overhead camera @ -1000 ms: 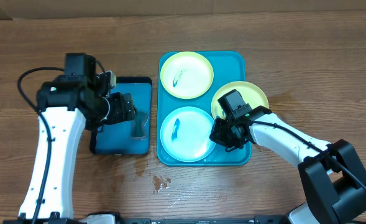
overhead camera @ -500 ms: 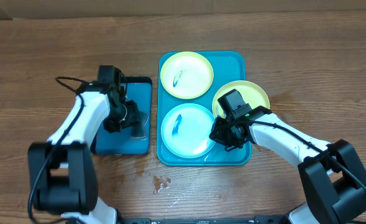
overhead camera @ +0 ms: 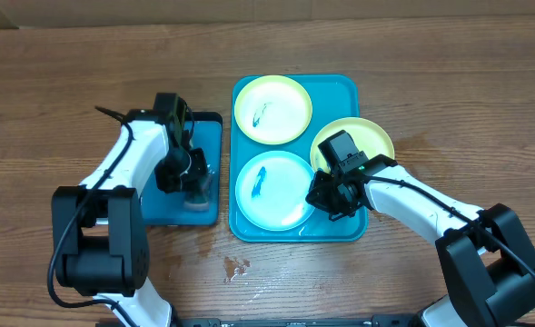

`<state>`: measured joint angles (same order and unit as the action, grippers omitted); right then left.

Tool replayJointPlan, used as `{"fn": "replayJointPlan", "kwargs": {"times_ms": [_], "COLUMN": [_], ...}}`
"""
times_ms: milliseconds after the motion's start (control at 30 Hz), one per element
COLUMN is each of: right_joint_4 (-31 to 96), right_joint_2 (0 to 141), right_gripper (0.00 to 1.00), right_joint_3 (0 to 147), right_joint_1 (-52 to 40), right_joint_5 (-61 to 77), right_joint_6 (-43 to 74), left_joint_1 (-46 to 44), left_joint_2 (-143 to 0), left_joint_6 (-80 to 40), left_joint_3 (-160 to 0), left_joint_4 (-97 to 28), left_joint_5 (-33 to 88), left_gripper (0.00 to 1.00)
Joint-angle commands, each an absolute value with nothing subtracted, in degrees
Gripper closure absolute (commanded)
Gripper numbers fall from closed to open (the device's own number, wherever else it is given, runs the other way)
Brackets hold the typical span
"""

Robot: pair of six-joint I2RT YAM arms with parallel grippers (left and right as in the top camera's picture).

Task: Clean dirty plates on tray and stack at the side
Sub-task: 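Lift the sponge with the left gripper while the right gripper holds the plate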

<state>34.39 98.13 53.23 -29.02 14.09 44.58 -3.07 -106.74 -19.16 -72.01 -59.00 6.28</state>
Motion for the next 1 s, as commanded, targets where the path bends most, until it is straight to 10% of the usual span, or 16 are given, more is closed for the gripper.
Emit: {"fn": "replayJointPlan", "kwargs": {"times_ms": [0,67,333,500,600,800,967], "right_joint_4": [34.37,34.35,34.35,34.39,34.57,34.74,34.74], "right_joint_2": [98.24,98.24,98.24,98.24,98.24,98.24,98.24], "right_gripper": [0.96,0.96,0.96,0.96,0.96,0.96,0.96], "right_joint_3": [53.43,53.43,53.43,53.43,53.43,53.43,53.43], "right_joint_1": [-29.19,-29.19,-29.19,-29.19,-29.19,-29.19,-29.19], "right_joint_5": [12.93,12.95,12.95,12.95,12.95,12.95,12.95], "right_joint_6": [45.01,45.01,45.01,45.01,44.99,45.01,45.01], "left_joint_1": [-2.61,-2.83,-4.89,-5.23,-5.15,-5.04,-5.02], "left_joint_2": [-104.4,-104.33,-104.71,-104.71,-104.71,-104.31,-104.31], "left_joint_6": [-17.37,-16.71,-16.71,-16.73,-16.73,-17.02,-16.71], "left_joint_3": [-77.32,-77.49,-70.43,-62.17,-59.09,-65.19,-75.2], "left_joint_4": [-60.58,-61.54,-57.71,-49.76,-47.86,-53.82,-60.8], "left_joint_5": [2.72,2.74,2.48,0.58,0.27,-0.23,0.01], "left_gripper": [0.67,0.49,0.44,0.62,0.96,0.96,0.48]}}
